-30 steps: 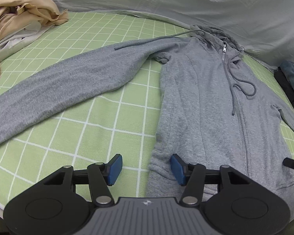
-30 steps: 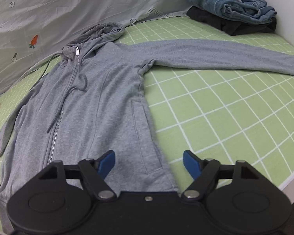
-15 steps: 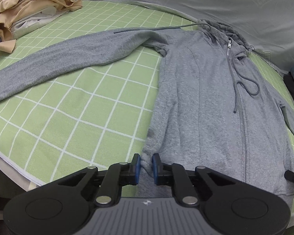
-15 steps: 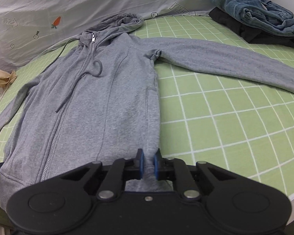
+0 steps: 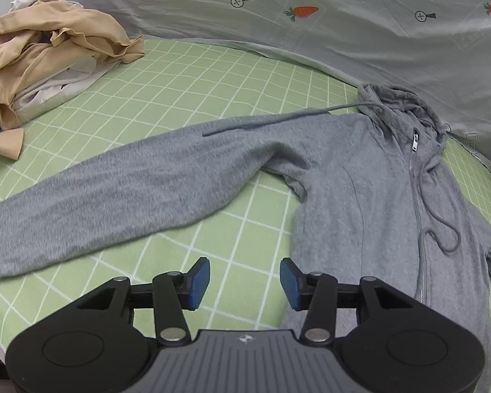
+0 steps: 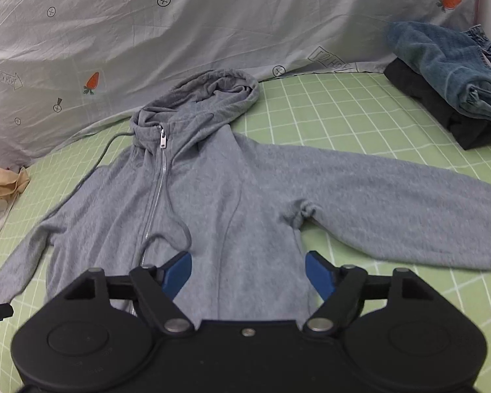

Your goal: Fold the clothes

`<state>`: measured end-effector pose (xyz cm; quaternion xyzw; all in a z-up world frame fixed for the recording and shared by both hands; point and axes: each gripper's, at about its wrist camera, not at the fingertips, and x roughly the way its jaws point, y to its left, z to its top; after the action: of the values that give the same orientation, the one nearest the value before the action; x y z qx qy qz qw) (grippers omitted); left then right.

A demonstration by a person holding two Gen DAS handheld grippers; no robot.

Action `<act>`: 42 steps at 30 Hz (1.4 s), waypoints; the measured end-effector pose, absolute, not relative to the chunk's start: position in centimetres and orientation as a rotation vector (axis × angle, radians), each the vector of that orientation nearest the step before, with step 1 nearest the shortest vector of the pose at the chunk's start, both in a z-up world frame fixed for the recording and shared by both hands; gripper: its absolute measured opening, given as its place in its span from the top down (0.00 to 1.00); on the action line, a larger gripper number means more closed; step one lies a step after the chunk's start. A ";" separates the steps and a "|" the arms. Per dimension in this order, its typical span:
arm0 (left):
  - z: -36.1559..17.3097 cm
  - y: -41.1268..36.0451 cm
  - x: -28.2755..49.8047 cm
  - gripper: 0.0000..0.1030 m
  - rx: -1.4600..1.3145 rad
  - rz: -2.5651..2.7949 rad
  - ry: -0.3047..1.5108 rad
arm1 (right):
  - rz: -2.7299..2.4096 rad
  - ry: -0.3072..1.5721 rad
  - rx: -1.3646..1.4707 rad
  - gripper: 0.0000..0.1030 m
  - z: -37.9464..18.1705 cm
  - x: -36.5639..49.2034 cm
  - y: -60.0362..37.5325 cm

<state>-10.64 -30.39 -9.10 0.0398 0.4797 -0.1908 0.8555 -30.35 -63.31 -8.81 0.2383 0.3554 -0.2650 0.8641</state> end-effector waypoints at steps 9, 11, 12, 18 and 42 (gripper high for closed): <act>-12.6 -35.4 1.0 0.38 0.076 -0.351 0.980 | -0.588 0.688 0.390 0.15 -12.2 -12.2 -76.5; -13.4 -36.0 1.9 0.36 0.091 -0.344 0.968 | -0.584 0.713 0.332 0.15 -13.4 -8.5 -78.8; -13.6 -36.4 2.0 0.34 0.114 -0.342 0.947 | -0.583 0.727 0.307 0.15 -14.0 -6.8 -79.9; -14.4 -36.9 1.7 0.25 0.169 -0.337 0.898 | -0.528 0.715 0.215 0.85 -15.3 -1.1 -82.7; -8.7 -29.1 -9.1 0.14 -0.030 -0.288 0.880 | -0.630 0.721 0.371 0.00 -8.6 -23.6 -63.7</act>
<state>-9.06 -29.15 -8.71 -0.0144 0.4243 -0.1388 0.8947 -23.63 -63.66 -8.61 0.1776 0.3448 -0.3011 0.8712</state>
